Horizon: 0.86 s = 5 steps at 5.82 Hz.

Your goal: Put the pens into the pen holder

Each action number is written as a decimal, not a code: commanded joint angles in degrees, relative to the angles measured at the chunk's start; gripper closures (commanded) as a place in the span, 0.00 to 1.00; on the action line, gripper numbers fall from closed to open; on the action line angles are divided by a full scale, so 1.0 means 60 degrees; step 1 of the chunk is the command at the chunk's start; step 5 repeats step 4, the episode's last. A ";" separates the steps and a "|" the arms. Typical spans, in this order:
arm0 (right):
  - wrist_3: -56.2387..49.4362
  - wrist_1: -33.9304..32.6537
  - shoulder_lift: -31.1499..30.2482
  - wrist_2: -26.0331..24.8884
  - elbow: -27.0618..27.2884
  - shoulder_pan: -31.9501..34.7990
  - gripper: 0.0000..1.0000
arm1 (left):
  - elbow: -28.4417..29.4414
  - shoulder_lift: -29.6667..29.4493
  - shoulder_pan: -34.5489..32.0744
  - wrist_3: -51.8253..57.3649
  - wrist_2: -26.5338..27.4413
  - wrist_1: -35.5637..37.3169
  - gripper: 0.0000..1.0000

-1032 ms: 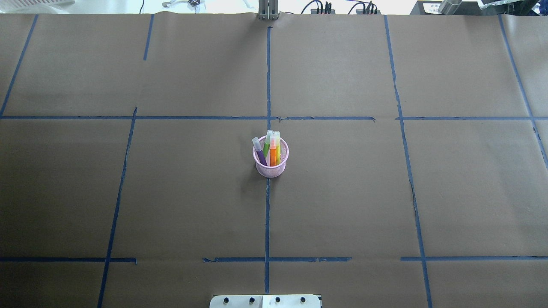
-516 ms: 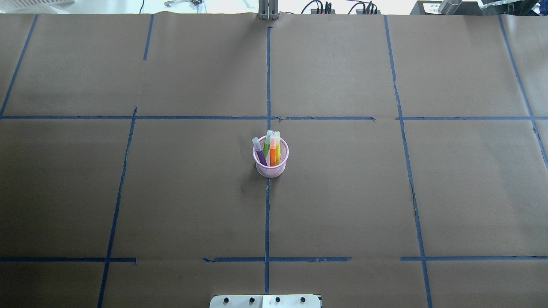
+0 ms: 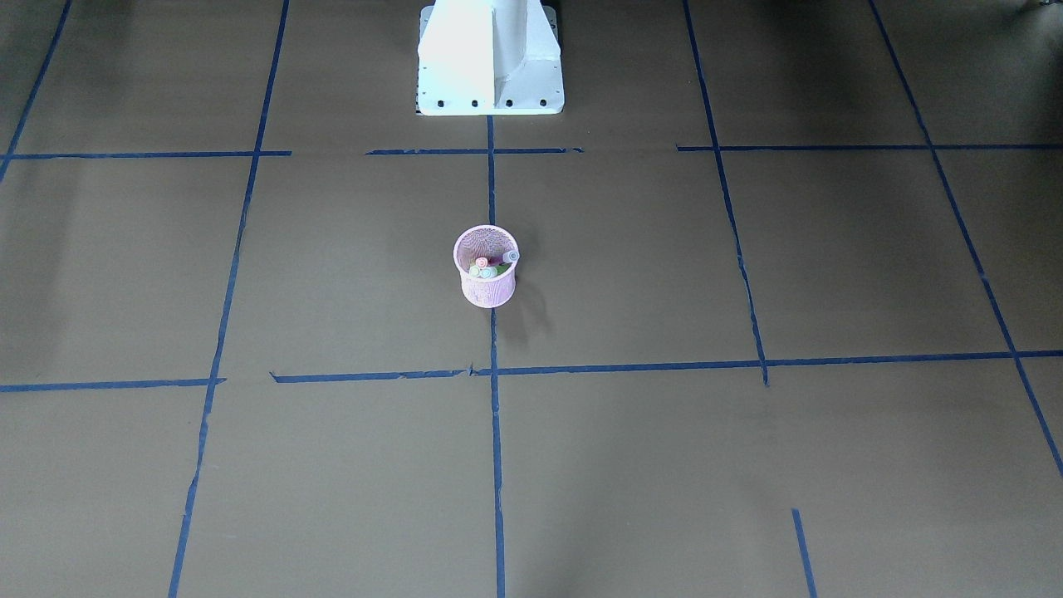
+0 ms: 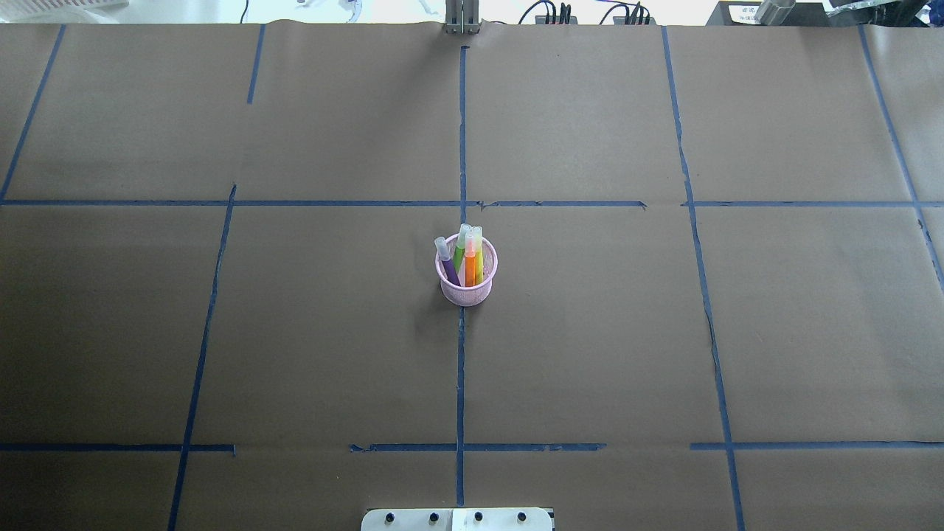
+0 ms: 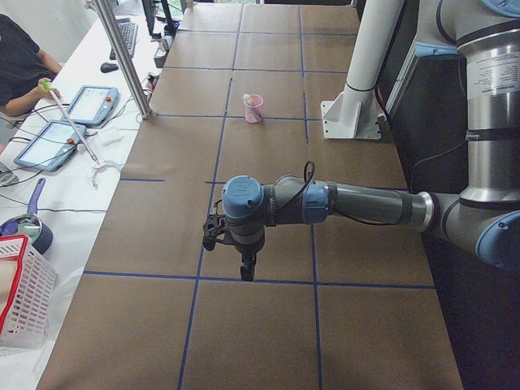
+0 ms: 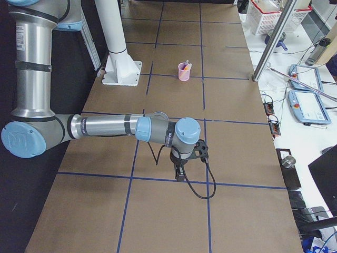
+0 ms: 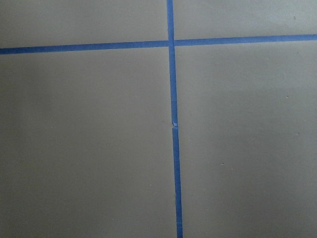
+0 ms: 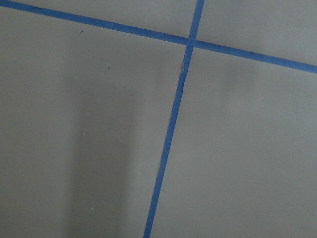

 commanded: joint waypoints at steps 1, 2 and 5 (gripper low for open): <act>0.0006 -0.0016 -0.0034 -0.0099 0.0029 0.0019 0.00 | 0.0092 0.0004 0.0005 0.0068 0.0027 -0.0011 0.00; 0.0006 -0.0016 -0.0064 -0.0099 0.0044 0.0019 0.00 | 0.0107 0.0005 0.0005 0.0069 0.0071 -0.0011 0.00; 0.0006 -0.0016 -0.0064 -0.0128 0.0015 0.0019 0.00 | 0.0195 -0.0010 0.0136 0.0083 0.0057 -0.0011 0.00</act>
